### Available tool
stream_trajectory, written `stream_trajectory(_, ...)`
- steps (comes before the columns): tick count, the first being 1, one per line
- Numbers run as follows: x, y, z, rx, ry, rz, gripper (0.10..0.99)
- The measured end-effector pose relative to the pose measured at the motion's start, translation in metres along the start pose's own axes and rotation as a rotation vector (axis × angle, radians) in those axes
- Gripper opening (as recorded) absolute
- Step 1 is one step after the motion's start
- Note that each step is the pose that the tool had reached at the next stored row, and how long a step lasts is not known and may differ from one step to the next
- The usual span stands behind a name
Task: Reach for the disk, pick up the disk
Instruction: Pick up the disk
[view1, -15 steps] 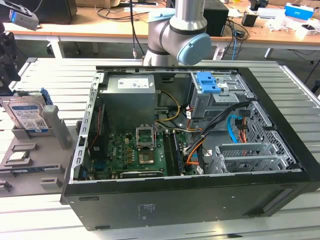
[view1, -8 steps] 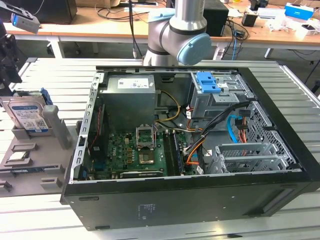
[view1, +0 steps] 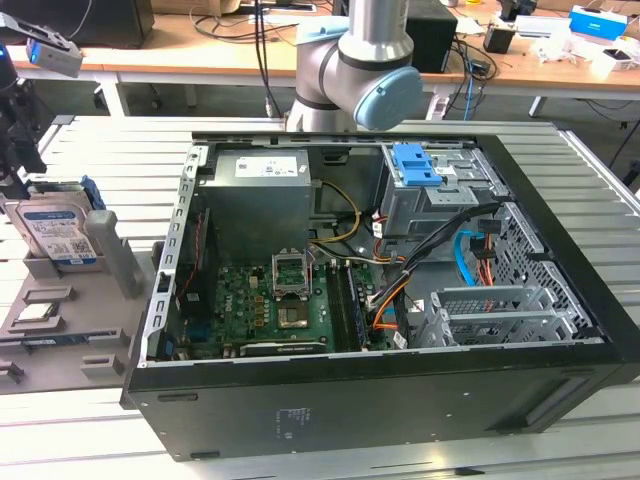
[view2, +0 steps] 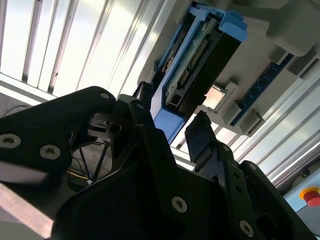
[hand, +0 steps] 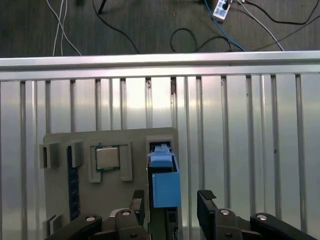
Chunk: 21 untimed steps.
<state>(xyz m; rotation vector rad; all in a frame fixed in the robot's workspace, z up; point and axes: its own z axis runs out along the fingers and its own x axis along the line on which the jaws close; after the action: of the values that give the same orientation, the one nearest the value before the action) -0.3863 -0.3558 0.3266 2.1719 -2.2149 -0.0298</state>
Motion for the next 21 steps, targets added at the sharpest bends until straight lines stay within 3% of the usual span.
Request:
stream_trajectory(8, 0.0000, 0.0031, 0.0101, 0.001, 0.0014, -0.037, 0.545)
stream_trajectory(13, -0.0001, 0.0067, 0.0288, 0.001, 0.0023, -0.057, 0.545)
stream_trajectory(21, -0.0003, 0.0080, 0.0405, 0.001, 0.0028, -0.070, 0.545)
